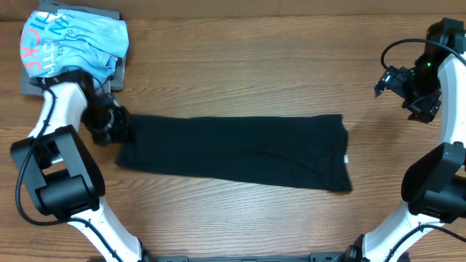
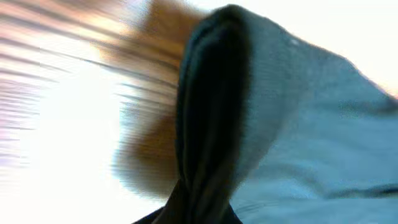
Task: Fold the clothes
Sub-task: 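Grasp the left end of the black strip with the left gripper, then lift the left end and fold it rightward over the strip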
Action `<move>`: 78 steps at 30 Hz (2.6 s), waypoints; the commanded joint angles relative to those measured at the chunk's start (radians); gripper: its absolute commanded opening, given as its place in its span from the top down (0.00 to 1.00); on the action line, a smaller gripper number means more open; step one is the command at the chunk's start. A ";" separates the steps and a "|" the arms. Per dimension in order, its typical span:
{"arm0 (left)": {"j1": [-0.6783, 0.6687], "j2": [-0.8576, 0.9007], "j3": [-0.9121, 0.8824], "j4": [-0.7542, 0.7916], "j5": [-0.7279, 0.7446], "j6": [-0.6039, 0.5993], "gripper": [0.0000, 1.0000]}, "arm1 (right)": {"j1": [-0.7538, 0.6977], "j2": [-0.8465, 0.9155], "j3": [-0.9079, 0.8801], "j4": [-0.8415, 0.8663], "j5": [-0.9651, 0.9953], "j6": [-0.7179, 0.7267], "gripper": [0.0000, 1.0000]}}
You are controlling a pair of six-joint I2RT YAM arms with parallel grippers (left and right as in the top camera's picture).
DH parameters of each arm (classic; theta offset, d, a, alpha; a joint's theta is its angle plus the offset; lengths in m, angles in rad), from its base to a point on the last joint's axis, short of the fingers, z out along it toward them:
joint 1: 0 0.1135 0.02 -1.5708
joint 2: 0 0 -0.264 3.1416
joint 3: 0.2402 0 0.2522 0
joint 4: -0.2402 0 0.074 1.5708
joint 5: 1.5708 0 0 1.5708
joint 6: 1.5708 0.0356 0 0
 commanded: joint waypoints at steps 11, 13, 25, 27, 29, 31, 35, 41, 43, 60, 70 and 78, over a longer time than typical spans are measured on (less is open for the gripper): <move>-0.006 -0.011 0.550 -0.391 -0.138 -0.063 0.96 | 0.000 -0.001 -0.036 0.101 -0.020 -0.003 0.00; -0.029 -0.015 0.589 -0.429 -0.133 -0.063 0.96 | 0.000 -0.001 -0.036 0.111 -0.020 -0.003 0.00; -0.367 -0.021 0.708 -0.474 -0.122 -0.083 0.96 | 0.000 -0.001 -0.036 0.145 -0.020 -0.003 0.00; -0.425 -0.021 0.708 -0.465 -0.122 -0.085 0.96 | 0.000 -0.001 -0.036 0.146 -0.020 -0.003 0.00; -0.476 -0.021 0.708 -0.459 -0.122 -0.092 0.96 | 0.000 -0.001 -0.036 0.146 -0.020 -0.003 0.00; -0.531 -0.021 0.708 -0.455 -0.121 -0.094 0.96 | 0.000 -0.001 -0.036 0.146 -0.020 -0.003 0.00; -0.625 -0.021 0.710 -0.439 -0.091 -0.109 0.96 | 0.000 0.000 -0.036 0.146 -0.020 -0.003 0.00; -0.750 -0.021 0.710 -0.369 -0.089 -0.108 0.96 | 0.000 -0.001 -0.036 0.146 -0.020 -0.003 0.00; -0.779 -0.021 0.710 -0.348 -0.088 -0.111 0.96 | 0.000 -0.001 -0.036 0.146 -0.020 -0.003 0.00; -0.887 -0.020 0.554 -0.244 -0.111 -0.106 0.96 | 0.000 -0.001 -0.036 0.146 -0.020 -0.003 0.00; -0.900 -0.020 0.384 -0.075 0.071 -0.045 0.96 | 0.000 -0.001 -0.036 0.146 -0.020 -0.003 0.00; -0.950 -0.020 0.361 -0.003 0.080 -0.045 0.95 | 0.000 -0.001 -0.036 0.146 -0.020 -0.003 0.00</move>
